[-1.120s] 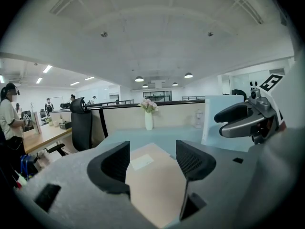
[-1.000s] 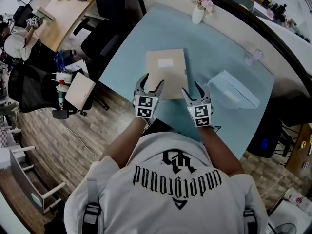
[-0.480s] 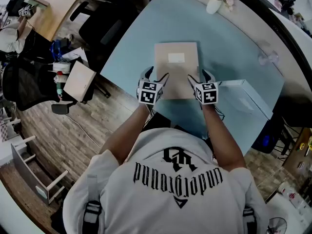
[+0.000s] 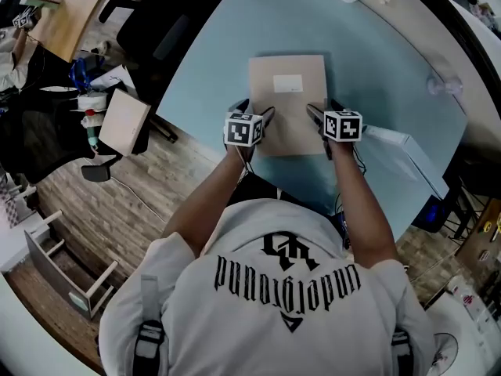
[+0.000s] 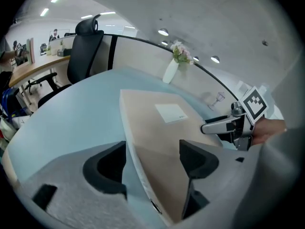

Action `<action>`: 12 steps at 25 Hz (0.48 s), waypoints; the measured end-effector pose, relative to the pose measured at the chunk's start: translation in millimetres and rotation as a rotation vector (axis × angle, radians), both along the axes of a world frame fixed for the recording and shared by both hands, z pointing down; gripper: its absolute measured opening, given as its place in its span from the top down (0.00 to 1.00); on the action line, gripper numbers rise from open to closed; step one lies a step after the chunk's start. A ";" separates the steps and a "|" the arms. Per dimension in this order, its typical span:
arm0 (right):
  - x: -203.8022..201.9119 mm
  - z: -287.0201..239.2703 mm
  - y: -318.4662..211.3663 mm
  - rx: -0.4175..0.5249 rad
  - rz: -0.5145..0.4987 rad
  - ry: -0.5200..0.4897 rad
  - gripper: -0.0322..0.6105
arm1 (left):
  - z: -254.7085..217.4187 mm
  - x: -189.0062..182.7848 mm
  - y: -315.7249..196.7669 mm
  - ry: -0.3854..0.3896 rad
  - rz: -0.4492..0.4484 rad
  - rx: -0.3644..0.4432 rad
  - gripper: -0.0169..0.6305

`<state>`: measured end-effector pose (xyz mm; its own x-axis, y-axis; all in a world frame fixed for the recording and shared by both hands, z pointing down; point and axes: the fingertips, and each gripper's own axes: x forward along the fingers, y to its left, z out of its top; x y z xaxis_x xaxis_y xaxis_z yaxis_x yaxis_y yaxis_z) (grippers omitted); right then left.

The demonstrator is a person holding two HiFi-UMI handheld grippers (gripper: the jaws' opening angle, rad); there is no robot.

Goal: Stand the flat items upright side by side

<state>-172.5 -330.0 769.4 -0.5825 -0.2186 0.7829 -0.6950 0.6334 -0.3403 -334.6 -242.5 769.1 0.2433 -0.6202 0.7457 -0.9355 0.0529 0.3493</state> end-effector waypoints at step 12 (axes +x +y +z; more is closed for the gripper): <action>-7.8 9.1 4.4 -0.081 0.018 -0.053 0.44 | 19.3 6.5 -3.4 0.112 -0.007 -0.031 0.44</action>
<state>-180.3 -325.6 778.5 -0.6206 -0.1662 0.7663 -0.6853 0.5900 -0.4269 -328.1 -245.9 788.3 0.3219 -0.5995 0.7328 -0.8904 0.0714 0.4496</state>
